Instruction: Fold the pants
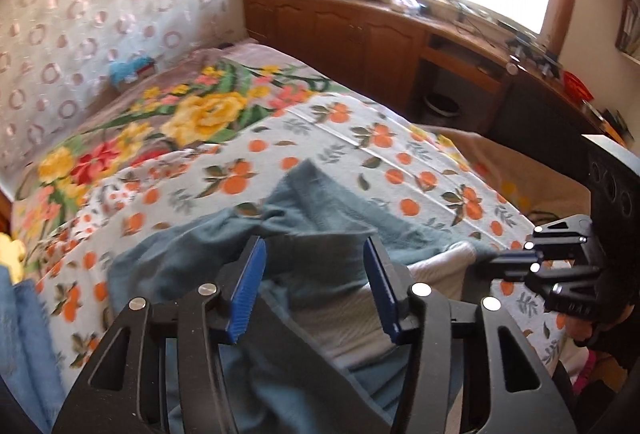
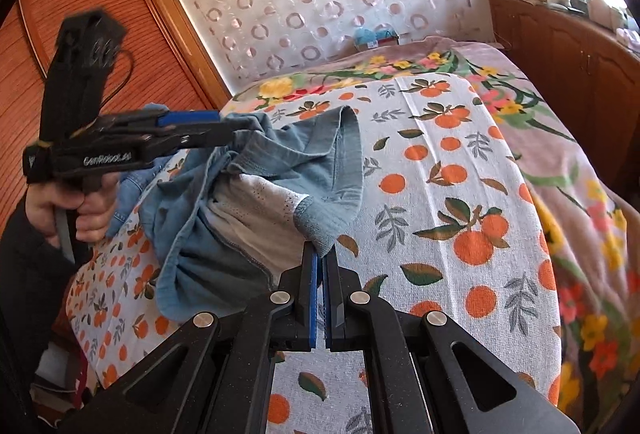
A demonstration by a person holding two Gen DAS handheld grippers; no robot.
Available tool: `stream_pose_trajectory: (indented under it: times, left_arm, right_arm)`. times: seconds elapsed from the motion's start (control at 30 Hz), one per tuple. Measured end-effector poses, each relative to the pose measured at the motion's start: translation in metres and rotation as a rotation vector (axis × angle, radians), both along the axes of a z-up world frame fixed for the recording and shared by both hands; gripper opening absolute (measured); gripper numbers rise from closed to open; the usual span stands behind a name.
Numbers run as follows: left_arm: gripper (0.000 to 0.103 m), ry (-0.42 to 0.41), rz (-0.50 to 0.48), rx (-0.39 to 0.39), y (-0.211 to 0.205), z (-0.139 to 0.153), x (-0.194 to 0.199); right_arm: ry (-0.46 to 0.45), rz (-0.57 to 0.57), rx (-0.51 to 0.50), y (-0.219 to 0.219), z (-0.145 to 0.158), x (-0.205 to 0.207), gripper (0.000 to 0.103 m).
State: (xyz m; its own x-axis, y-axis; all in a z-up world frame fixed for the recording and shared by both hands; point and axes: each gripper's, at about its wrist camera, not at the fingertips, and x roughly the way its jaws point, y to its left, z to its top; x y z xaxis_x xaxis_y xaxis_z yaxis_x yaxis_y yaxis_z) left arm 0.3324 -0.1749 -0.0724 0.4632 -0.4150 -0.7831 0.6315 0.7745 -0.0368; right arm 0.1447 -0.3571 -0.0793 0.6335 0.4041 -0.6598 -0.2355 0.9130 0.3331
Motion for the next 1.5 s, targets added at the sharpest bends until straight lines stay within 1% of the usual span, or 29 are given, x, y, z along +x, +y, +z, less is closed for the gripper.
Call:
stream_pose_trajectory:
  times: [0.17, 0.2, 0.23, 0.27, 0.33, 0.4, 0.47, 0.57, 0.6, 0.73, 0.83, 1.0, 1.13, 1.2, 1.27, 1.4, 1.47, 1.5]
  left_arm:
    - [0.052, 0.059, -0.049, 0.019, -0.022, -0.012, 0.005]
    - [0.048, 0.071, -0.06, 0.031, -0.027, -0.016, 0.005]
    - [0.037, 0.074, -0.064, 0.043, -0.03, -0.018, 0.005]
    - [0.032, 0.074, -0.065, 0.063, -0.032, -0.021, 0.005]
    - [0.015, 0.053, -0.06, 0.104, -0.034, -0.022, 0.004]
    - [0.011, 0.021, -0.035, 0.103, -0.026, -0.012, 0.003]
    - [0.009, -0.017, 0.0, 0.077, -0.013, 0.004, 0.002]
    - [0.008, -0.067, 0.059, 0.029, 0.018, 0.033, -0.006]
    - [0.008, -0.094, 0.087, 0.019, 0.032, 0.043, -0.011]
    - [0.008, -0.157, 0.174, -0.018, 0.081, 0.071, -0.032]
    - [0.007, -0.205, 0.232, -0.044, 0.118, 0.09, -0.055]
    - [0.007, -0.284, 0.329, -0.097, 0.168, 0.122, -0.096]
    - [0.007, -0.337, 0.377, -0.133, 0.192, 0.136, -0.135]
    - [0.007, -0.338, 0.39, -0.14, 0.199, 0.133, -0.153]
    - [0.007, -0.319, 0.4, -0.135, 0.204, 0.124, -0.166]
    - [0.007, -0.24, 0.421, -0.102, 0.208, 0.082, -0.178]
    - [0.007, -0.188, 0.435, -0.083, 0.211, 0.052, -0.182]
    - [0.008, -0.169, 0.437, -0.078, 0.212, 0.045, -0.181]
  right_arm:
    - [0.006, 0.001, 0.007, 0.0, -0.003, 0.002, 0.002]
    - [0.008, 0.001, 0.01, -0.001, -0.004, 0.002, 0.002]
    - [0.009, 0.0, 0.012, -0.001, -0.004, 0.002, 0.002]
    - [0.009, 0.0, 0.014, -0.001, -0.004, 0.003, 0.002]
    - [0.003, 0.008, 0.016, -0.001, -0.002, 0.003, 0.002]
    - [-0.007, 0.012, 0.005, -0.002, 0.0, 0.004, 0.002]
    - [-0.018, 0.008, -0.001, -0.004, 0.006, 0.006, 0.002]
    - [-0.048, 0.001, -0.006, -0.007, 0.019, 0.006, 0.002]
    - [-0.06, 0.0, -0.005, -0.008, 0.023, 0.006, 0.002]
    - [-0.117, 0.004, -0.003, -0.004, 0.043, 0.0, 0.002]
    - [-0.171, 0.008, -0.003, 0.0, 0.058, -0.01, 0.002]
    - [-0.255, -0.005, -0.016, -0.003, 0.083, -0.027, 0.002]
    - [-0.314, -0.027, -0.013, -0.012, 0.101, -0.046, 0.002]
    - [-0.329, -0.03, -0.009, -0.017, 0.104, -0.055, 0.002]
    - [-0.329, -0.024, -0.017, -0.015, 0.098, -0.063, 0.002]
    - [-0.265, 0.021, -0.041, -0.001, 0.074, -0.061, 0.002]
    - [-0.223, 0.046, -0.061, 0.008, 0.056, -0.055, 0.002]
    - [-0.206, 0.052, -0.072, 0.012, 0.047, -0.051, 0.002]
